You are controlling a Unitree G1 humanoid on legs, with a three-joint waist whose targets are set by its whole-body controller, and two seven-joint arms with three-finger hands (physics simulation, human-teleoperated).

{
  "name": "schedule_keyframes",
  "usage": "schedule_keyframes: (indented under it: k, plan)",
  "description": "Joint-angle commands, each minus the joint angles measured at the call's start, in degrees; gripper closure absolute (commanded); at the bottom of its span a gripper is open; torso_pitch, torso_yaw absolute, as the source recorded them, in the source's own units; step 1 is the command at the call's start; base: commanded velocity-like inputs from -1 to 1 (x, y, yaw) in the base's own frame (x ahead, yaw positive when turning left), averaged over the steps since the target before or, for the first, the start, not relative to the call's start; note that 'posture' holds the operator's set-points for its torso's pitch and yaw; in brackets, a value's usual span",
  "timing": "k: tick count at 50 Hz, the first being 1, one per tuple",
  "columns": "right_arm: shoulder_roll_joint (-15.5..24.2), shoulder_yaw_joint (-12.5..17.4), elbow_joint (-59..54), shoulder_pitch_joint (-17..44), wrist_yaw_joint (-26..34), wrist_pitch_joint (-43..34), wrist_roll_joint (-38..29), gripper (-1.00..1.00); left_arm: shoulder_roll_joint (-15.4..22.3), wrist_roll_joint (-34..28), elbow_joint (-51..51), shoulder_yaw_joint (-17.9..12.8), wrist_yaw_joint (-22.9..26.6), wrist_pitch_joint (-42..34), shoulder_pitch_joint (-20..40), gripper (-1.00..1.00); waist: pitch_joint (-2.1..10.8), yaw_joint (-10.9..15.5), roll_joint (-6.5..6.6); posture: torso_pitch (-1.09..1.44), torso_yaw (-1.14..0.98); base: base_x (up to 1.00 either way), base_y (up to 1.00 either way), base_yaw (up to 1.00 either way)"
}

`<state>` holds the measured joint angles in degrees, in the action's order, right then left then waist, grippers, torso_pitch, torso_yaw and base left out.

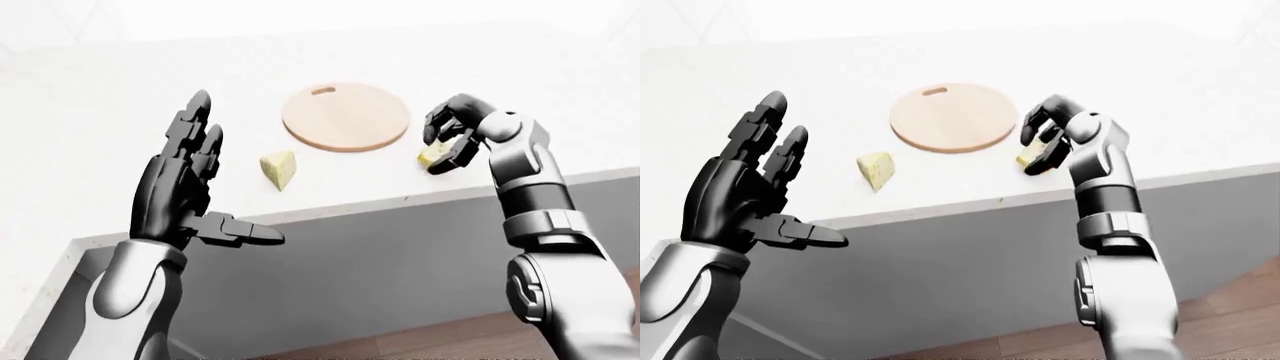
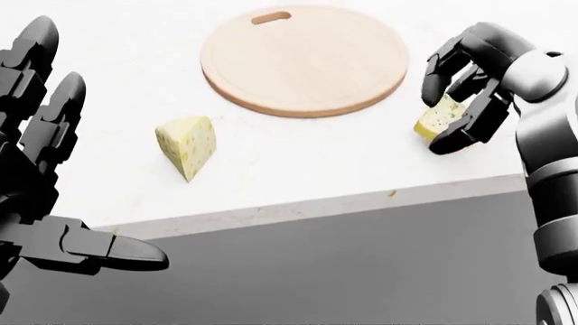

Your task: Place the bread and cheese on the cutting board.

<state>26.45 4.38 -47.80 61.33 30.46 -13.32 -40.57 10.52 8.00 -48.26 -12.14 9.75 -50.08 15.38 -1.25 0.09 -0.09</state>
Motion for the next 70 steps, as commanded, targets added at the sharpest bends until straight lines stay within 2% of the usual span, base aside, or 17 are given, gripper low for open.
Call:
schedule_keyframes:
  k: [1,7,12,15,18,19,22,27,33,36,41,47,51,57,62,66,70]
  plan:
    - [0.72,0.53,1.63,2.35,0.09,0.45,0.09,1.0,0.35,-0.02,-1.48,-0.37,-0.1,1.75,1.11,-1.0,1.33,0.01,-0.08,0.0,0.0,0.0,0.0,0.0]
    - [1.05,0.86,5.85,3.79,1.6,-1.51,0.34,1.0,0.86,0.04,-2.21,-0.57,0.06,0.69,1.84,-1.0,1.29,-0.03,0.02,0.0,0.0,0.0,0.0,0.0]
    - [1.02,1.02,12.47,3.14,4.54,-3.73,-0.44,1.0,6.35,-2.25,0.86,0.37,2.08,-3.53,9.91,-1.0,0.96,-0.01,0.23,0.0,0.0,0.0,0.0,0.0]
    - [0.87,1.22,14.65,2.74,5.56,-4.33,-0.71,1.0,9.26,-6.46,5.29,4.33,4.32,-4.84,16.06,-1.0,0.79,0.1,0.22,0.0,0.0,0.0,0.0,0.0]
    - [0.59,1.35,17.37,1.67,6.58,-5.05,-0.89,1.0,10.04,-13.65,13.63,8.49,5.82,-0.12,20.88,-1.0,0.78,0.21,0.06,0.0,0.0,0.0,0.0,0.0]
    - [0.54,1.41,18.37,1.39,7.07,-5.35,-0.95,1.0,11.03,-17.32,18.44,10.7,7.57,3.76,22.21,-1.0,0.78,0.23,-0.01,0.0,0.0,0.0,0.0,0.0]
    - [0.61,1.6,19.98,0.57,7.97,-5.62,-1.1,1.0,11.9,-25.11,24.16,11.48,15.8,10.07,24.58,-1.0,0.97,0.32,-0.14,0.0,0.0,0.0,0.0,0.0]
    - [0.52,1.87,19.23,0.96,7.22,-5.5,-0.63,1.0,10.63,-35.15,24.82,10.52,28.3,12.38,27.51,-1.0,0.93,-0.03,-0.3,0.0,0.0,0.0,0.0,0.0]
    - [0.46,1.76,19.54,0.33,7.26,-5.35,-0.47,1.0,7.21,-41.15,27.49,9.71,33.52,17.09,27.3,-1.0,0.87,0.09,-0.58,0.0,0.0,0.0,0.0,0.0]
    - [0.26,1.7,19.82,-0.22,7.4,-5.34,-0.44,1.0,5.85,-39.69,30.54,8.11,36.94,15.25,30.34,-1.0,1.06,0.23,-0.7,0.0,0.0,0.0,0.0,0.0]
    - [0.1,1.66,19.54,-0.51,7.33,-5.12,-0.42,1.0,7.28,-37.33,37.78,6.98,38.21,16.1,35.25,-1.0,1.06,0.26,-0.94,0.0,0.0,0.0,0.0,0.0]
    - [0.06,1.62,18.99,-0.51,7.09,-4.73,-0.4,1.0,9.07,-37.23,40.26,7.82,40.05,18.93,36.61,-1.0,0.92,0.29,-0.98,0.0,0.0,0.0,0.0,0.0]
    - [0.12,1.63,19.21,-0.82,7.23,-4.76,-0.52,1.0,12.6,-40.35,37.11,8.27,46.64,23.43,35.0,-1.0,0.82,0.24,-0.82,0.0,0.0,0.0,0.0,0.0]
    - [-0.15,1.53,19.76,-1.05,7.57,-5.0,-0.75,1.0,16.96,-44.41,33.91,5.93,57.41,26.65,40.18,-1.0,0.35,0.2,-0.93,0.0,0.0,0.0,0.0,0.0]
    - [-0.35,1.53,20.15,-1.35,7.63,-5.08,-0.86,1.0,19.21,-47.91,40.37,6.63,56.58,38.33,43.2,-1.0,-0.02,0.39,-0.93,0.0,0.0,0.0,0.0,0.0]
    - [-0.36,1.59,20.07,-1.47,7.58,-5.02,-0.84,1.0,18.63,-51.89,45.67,7.39,54.36,49.27,43.95,-1.0,0.12,0.49,-0.86,0.0,0.0,0.0,0.0,0.0]
    - [-0.29,1.71,20.19,-1.7,7.53,-5.02,-0.68,1.0,19.04,-53.56,53.83,8.18,50.54,65.77,45.35,-1.0,0.2,0.49,-1.02,0.0,0.0,0.0,0.0,0.0]
